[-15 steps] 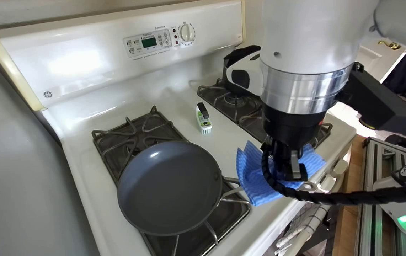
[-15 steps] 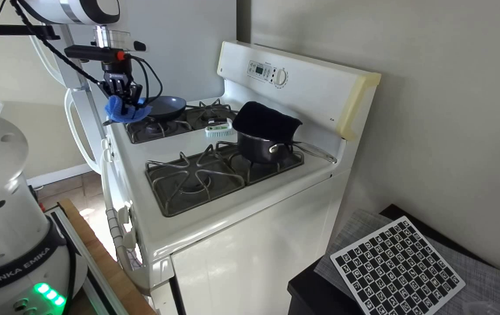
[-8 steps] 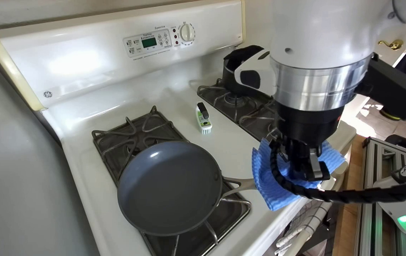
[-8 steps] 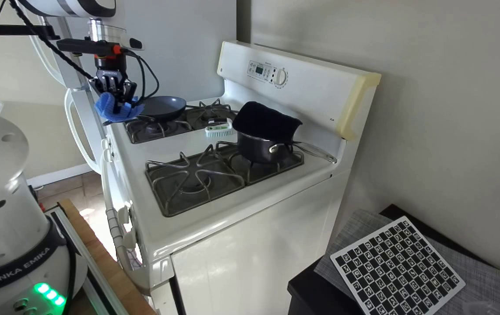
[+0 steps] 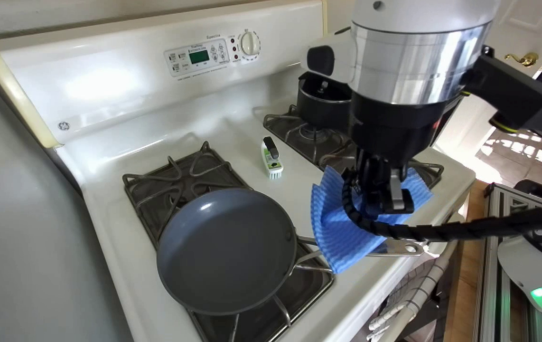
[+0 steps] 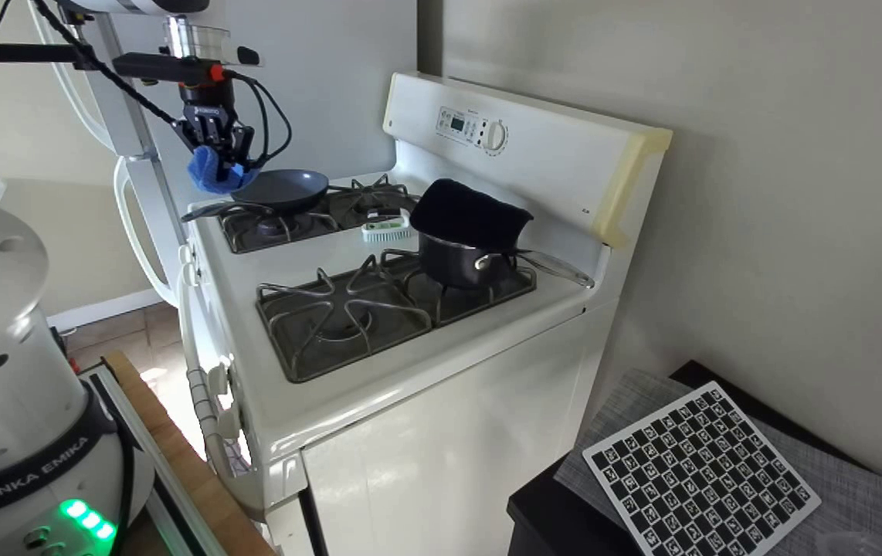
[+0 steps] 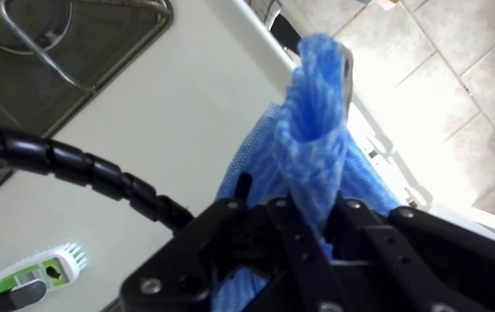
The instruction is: Move the pan and clean the pan handle
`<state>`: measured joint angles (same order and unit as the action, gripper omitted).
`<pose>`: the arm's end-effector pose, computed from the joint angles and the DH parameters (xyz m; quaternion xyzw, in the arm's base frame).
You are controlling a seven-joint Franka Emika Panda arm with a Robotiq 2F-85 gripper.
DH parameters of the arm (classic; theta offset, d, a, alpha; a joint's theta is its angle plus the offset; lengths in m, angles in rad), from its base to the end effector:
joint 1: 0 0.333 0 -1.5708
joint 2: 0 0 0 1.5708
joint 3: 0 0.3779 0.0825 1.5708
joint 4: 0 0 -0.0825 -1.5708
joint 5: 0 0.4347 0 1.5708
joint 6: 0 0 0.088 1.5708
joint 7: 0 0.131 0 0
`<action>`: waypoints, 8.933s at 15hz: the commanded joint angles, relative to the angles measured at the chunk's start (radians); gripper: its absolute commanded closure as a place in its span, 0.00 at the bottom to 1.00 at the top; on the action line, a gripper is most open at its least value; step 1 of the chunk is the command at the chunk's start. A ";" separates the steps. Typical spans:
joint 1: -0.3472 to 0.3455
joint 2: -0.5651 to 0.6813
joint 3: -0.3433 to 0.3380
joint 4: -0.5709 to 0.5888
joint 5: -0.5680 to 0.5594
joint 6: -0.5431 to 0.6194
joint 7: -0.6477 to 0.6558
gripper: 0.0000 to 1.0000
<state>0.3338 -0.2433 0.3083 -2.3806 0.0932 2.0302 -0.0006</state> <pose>0.3748 0.2915 0.4106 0.9561 0.2872 -0.0564 0.0143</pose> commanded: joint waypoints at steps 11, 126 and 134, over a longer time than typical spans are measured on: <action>-0.023 0.130 -0.003 -0.047 0.035 0.368 0.064 1.00; -0.218 0.196 -0.067 -0.211 -0.207 0.676 0.561 0.34; -0.205 0.166 -0.076 -0.202 -0.167 0.593 0.570 0.00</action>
<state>0.0954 -0.0526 0.2442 -2.5854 -0.1472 2.6644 0.5858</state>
